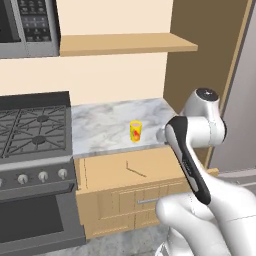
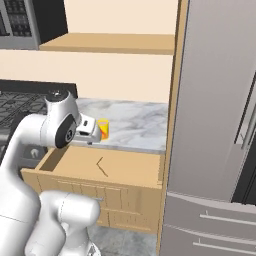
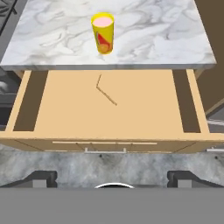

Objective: Pick up the straw from the left drawer and put it inside the smoothie cup.

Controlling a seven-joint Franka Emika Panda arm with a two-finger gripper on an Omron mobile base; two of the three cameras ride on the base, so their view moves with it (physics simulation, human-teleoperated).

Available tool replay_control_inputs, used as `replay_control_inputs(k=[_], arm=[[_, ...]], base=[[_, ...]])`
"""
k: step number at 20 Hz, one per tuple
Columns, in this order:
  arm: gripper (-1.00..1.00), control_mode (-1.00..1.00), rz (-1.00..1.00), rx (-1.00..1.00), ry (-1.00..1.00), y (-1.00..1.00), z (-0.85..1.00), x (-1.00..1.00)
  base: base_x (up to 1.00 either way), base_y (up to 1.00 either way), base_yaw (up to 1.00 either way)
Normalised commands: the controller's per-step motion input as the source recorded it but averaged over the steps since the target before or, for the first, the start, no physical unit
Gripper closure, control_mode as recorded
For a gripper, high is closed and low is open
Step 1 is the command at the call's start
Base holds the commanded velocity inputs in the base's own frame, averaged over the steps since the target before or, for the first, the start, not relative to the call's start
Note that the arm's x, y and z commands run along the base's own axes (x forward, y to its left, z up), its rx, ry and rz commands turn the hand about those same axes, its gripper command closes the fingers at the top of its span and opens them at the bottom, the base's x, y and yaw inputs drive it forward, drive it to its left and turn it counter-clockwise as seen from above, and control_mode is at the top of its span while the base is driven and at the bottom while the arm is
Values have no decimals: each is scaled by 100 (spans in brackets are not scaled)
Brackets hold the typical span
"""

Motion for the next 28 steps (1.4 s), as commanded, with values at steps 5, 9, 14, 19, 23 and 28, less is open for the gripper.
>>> replay_control_inputs(k=[5,9,14,19,23,28], arm=[[-100,-100,0,0,0,3,-71,27],[-100,-100,0,0,3,12,-60,28],[-100,-100,-2,0,13,15,-39,30],[-100,-100,-2,0,13,3,-28,21],[-100,-100,0,0,12,0,-24,20],[-100,-100,0,0,8,0,-25,19]], base=[[0,0,0],[0,0,0],[0,0,0],[0,0,0],[0,0,0],[0,0,0]])
